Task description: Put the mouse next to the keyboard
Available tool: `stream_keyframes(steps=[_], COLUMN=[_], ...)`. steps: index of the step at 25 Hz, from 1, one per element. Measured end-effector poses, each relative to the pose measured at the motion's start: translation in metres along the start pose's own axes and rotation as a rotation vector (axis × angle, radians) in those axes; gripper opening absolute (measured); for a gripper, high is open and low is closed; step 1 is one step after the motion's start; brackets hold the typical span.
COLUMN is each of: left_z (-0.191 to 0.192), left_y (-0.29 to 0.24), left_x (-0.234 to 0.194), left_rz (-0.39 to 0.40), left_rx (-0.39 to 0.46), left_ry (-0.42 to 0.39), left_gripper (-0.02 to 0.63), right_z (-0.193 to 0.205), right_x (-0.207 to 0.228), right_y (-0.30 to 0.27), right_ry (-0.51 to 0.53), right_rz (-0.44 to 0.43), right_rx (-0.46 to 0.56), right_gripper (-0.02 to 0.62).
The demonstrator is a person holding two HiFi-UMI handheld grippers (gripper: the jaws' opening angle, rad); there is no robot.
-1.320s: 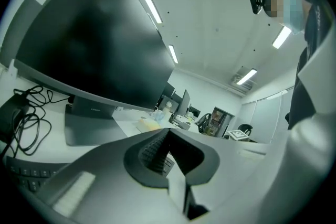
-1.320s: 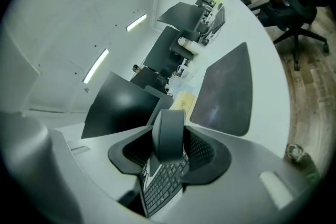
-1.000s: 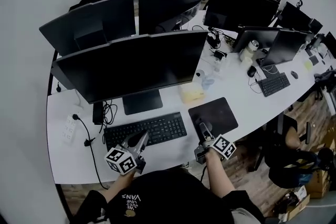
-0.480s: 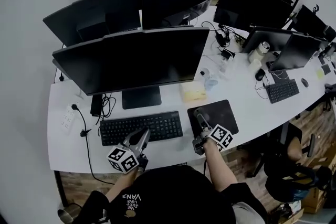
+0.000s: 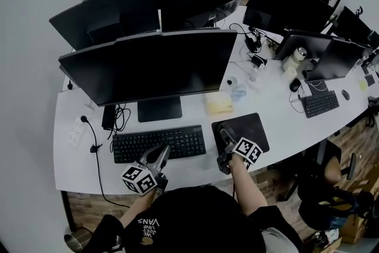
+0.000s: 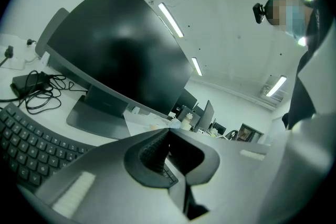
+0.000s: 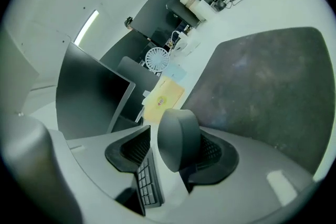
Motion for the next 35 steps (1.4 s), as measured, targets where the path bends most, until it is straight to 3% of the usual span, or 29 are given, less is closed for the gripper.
stream_keyframes(steps=[5,12,18,25,35], left_z=[0.0,-0.002,-0.003,-0.002,-0.002], left_y=[-0.001,0.0,0.003,0.006,0.0], left_x=[-0.001,-0.006,-0.012,-0.017,-0.015], left_rz=[0.014,0.031,0.043,0.055,0.099], left_rx=[-0.002,-0.008,-0.012,-0.022,-0.041], left_ry=[0.001,0.003,0.001,0.002,0.004], left_gripper=[0.002,0.002,0.002,0.002,0.002], right_z=[0.0,0.007,0.015,0.013,0.012], right_x=[0.002,-0.002,-0.005,-0.001,0.005], right_y=[0.001,0.001,0.002,0.016,0.03], right_ry=[0.062,0.198,0.268,0.18,0.178], right_rz=[0.072,0.161,0.231,0.222,0.224], right_rx=[-0.002,-0.072,-0.082,-0.09,-0.035], right_gripper=[0.308,0.361,0.463,0.506,0.522])
Point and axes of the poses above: the fingertips, and each gripper's own axes: y backward along the fingers, x to its right, z out of its underside, the point moved 4 cm from there along y, backward along the fingers, and after that the axes turned 13 degrees about -y, right-handed, at the moved point
